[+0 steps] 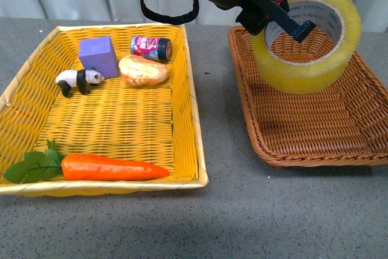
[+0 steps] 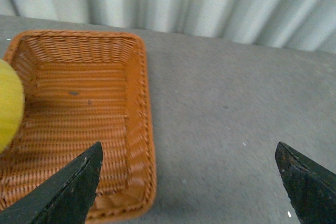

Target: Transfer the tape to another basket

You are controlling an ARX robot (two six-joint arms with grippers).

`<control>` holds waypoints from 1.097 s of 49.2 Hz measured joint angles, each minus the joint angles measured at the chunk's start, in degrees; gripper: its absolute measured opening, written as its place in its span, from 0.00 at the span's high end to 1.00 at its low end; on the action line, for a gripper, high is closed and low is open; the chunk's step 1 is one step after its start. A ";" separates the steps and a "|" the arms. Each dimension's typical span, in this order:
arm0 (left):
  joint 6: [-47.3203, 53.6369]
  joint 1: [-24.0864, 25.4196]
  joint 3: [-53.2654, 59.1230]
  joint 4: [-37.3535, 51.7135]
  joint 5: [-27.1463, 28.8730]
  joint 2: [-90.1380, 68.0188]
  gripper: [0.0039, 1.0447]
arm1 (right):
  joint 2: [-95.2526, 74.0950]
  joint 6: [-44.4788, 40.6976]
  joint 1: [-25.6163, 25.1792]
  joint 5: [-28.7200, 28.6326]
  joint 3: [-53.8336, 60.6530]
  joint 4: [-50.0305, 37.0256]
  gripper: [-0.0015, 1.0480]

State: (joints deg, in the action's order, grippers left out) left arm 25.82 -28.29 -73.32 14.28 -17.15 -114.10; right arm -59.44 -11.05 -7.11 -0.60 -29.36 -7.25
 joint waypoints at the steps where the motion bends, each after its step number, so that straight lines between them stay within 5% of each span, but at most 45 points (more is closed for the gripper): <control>1: 0.02 0.00 0.00 0.00 0.02 0.00 0.86 | -2.03 -0.85 0.59 -1.07 -1.70 0.26 0.09; 7: 0.00 0.00 0.00 0.00 0.04 0.00 0.86 | -15.30 -5.05 6.54 -5.79 -15.19 6.88 0.09; 25: 0.00 -0.04 0.00 0.00 0.02 0.00 0.86 | -31.52 -12.09 17.00 -6.71 -33.42 20.46 0.09; 54: -0.24 0.02 0.02 -0.02 0.68 -0.63 0.86 | -38.60 -11.63 19.12 -2.75 -37.86 23.06 0.09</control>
State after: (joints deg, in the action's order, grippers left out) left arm 25.58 -28.27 -73.30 14.26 -16.47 -114.74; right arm -98.04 -22.68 12.01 -3.36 -67.22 15.81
